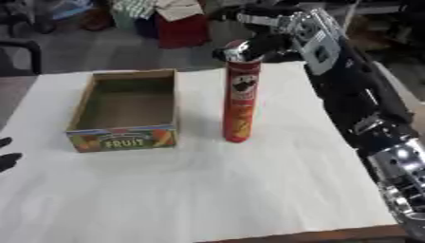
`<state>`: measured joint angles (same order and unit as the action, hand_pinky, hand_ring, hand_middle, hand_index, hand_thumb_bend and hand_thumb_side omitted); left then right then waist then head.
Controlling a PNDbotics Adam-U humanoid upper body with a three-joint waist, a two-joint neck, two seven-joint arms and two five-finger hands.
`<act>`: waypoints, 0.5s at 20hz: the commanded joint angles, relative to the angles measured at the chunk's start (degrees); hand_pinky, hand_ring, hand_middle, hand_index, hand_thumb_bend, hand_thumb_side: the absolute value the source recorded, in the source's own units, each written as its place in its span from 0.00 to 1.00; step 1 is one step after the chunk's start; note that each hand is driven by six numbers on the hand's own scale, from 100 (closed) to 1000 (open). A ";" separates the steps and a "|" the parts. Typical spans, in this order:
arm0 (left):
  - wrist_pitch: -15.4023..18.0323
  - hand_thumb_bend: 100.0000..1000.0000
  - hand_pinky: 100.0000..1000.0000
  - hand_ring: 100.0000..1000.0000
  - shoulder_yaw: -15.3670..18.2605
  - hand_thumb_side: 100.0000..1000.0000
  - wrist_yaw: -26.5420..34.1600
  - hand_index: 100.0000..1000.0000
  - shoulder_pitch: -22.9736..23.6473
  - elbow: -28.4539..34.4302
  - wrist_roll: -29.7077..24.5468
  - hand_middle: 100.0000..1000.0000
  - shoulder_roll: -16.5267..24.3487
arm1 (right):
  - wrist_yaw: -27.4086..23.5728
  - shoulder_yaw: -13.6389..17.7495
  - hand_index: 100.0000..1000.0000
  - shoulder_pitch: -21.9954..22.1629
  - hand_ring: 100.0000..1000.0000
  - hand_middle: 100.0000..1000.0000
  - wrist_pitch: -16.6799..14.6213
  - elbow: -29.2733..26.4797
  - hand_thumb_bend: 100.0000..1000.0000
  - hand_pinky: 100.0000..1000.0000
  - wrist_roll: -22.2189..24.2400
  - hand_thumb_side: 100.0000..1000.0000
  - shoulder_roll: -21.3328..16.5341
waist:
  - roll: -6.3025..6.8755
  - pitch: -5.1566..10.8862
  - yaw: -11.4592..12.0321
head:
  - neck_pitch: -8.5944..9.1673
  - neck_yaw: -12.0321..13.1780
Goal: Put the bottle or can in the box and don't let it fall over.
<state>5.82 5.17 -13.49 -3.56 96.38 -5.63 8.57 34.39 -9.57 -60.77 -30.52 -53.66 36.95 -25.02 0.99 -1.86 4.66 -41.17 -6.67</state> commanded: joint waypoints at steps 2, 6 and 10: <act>0.08 0.23 0.83 0.75 0.23 1.00 -0.02 1.00 -0.44 0.70 0.17 0.85 1.00 | 5.77 1.20 1.00 -1.03 1.00 1.00 -14.05 0.97 0.27 1.00 13.54 0.73 -0.17 | 0.26 0.59 0.18 | 0.57 -0.33; 0.05 0.23 0.83 0.75 0.25 1.00 0.02 1.00 -0.41 0.70 0.21 0.85 0.97 | 11.01 1.76 1.00 -1.15 1.00 1.00 -14.45 2.96 0.27 1.00 11.97 0.74 0.35 | 0.23 0.51 0.26 | 0.51 -0.49; 0.08 0.23 0.83 0.76 0.21 1.00 0.00 1.00 -0.40 0.69 0.13 0.85 0.99 | 13.95 1.65 1.00 -1.12 1.00 1.00 -15.29 5.07 0.27 1.00 11.72 0.74 0.75 | 0.17 0.49 0.28 | 0.40 -0.45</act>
<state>5.84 5.17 -13.49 -3.56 96.38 -5.60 8.57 47.27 -8.44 -60.66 -32.06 -48.76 35.40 -23.80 1.20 -1.88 4.88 -41.17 -7.11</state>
